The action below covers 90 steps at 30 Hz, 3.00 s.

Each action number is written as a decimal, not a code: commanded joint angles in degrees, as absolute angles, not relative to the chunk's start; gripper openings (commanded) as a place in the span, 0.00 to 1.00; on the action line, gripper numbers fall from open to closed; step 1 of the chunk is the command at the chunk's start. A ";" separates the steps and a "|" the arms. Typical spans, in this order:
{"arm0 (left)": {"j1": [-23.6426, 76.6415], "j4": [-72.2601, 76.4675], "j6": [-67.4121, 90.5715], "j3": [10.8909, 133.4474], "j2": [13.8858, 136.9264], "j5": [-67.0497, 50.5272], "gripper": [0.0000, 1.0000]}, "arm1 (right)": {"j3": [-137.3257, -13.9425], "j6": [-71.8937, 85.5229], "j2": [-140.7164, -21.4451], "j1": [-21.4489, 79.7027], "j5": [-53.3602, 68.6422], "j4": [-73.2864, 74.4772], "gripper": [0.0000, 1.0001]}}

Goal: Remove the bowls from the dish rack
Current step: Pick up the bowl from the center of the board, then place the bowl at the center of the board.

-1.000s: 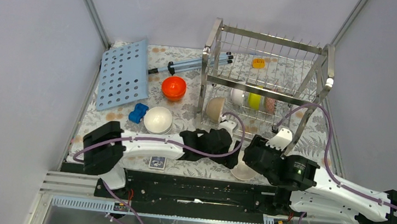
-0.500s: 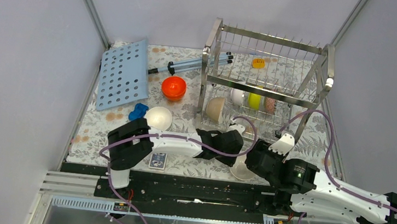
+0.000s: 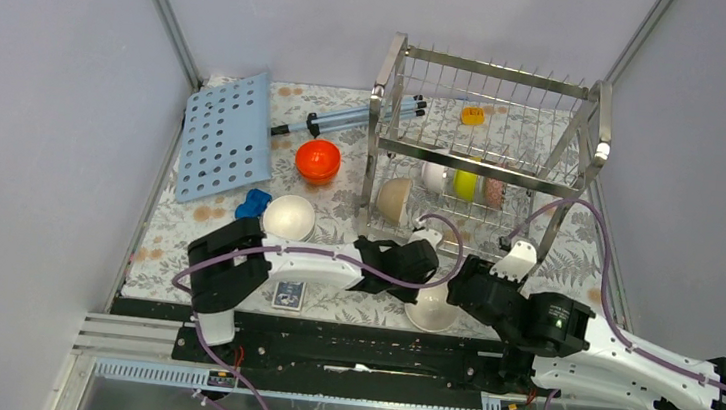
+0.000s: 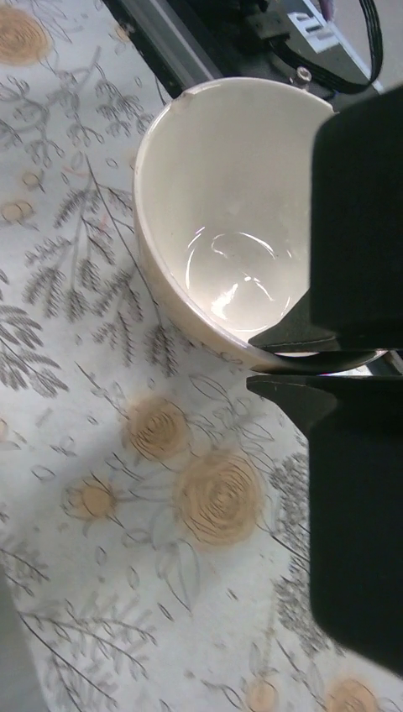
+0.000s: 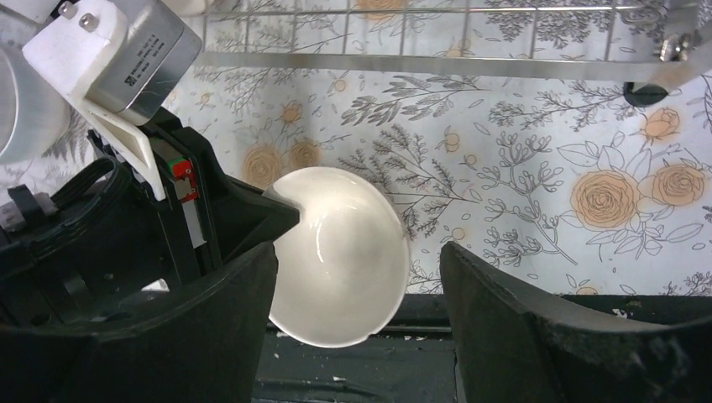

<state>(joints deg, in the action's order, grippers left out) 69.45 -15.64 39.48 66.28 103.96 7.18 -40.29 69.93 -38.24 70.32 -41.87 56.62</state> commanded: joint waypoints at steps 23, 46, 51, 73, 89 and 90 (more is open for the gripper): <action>69.31 -19.33 48.27 54.43 72.86 17.94 0.00 | -49.49 57.36 -56.11 70.07 -33.66 44.43 0.40; 69.26 -30.63 51.25 54.64 57.11 26.33 0.99 | -77.61 41.76 -61.99 70.03 -36.08 55.49 0.00; 69.26 -36.17 52.01 55.98 47.37 32.99 0.99 | -104.86 31.64 -69.89 70.05 -43.39 64.12 0.00; 69.30 -36.59 50.62 55.04 34.71 40.72 0.99 | -130.10 3.38 -81.08 60.99 -60.19 39.30 0.00; 69.26 -36.50 52.36 49.19 31.87 43.25 0.99 | -135.43 -50.65 -85.51 54.15 -74.76 -9.17 0.00; 69.26 -35.94 51.93 49.02 32.24 42.77 0.99 | -136.17 -50.20 -86.52 52.99 -74.19 -8.60 0.00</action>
<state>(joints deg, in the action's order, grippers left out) 69.32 -39.03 52.97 49.63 30.85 42.06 -129.14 -41.78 -82.08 57.32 -74.15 1.04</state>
